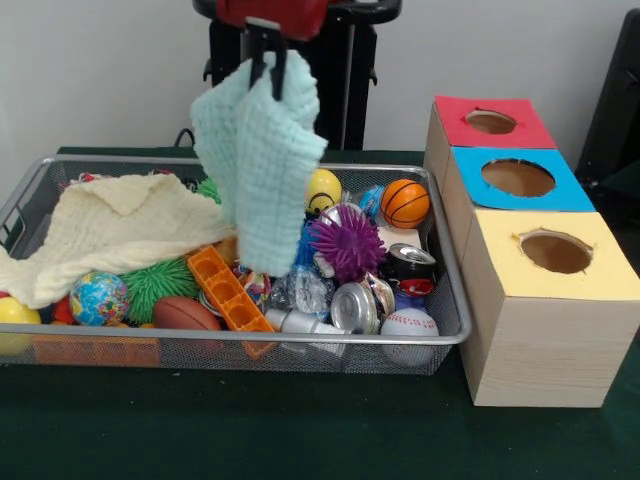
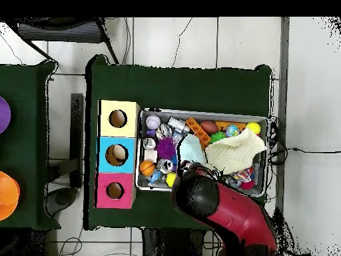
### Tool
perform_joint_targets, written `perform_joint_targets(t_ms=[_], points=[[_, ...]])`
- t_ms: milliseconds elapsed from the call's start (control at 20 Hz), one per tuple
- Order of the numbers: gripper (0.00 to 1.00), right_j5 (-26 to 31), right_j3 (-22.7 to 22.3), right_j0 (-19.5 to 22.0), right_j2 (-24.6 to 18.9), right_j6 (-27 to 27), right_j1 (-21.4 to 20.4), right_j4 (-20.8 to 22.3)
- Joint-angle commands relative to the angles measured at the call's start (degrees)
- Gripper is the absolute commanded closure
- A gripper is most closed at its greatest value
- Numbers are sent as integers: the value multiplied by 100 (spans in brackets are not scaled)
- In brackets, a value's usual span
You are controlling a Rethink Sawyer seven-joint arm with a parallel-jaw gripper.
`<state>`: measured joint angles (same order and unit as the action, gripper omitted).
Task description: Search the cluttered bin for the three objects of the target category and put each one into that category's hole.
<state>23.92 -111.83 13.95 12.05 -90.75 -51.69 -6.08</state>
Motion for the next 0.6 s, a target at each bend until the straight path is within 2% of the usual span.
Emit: perform_joint_targets(t_ms=[50, 350, 600], points=[[100, 378, 216, 659, -597, 574, -33, 597], [100, 330, 332, 1170, -741, 602, 106, 994], [100, 420, 422, 1292, -777, 472, 35, 1228]])
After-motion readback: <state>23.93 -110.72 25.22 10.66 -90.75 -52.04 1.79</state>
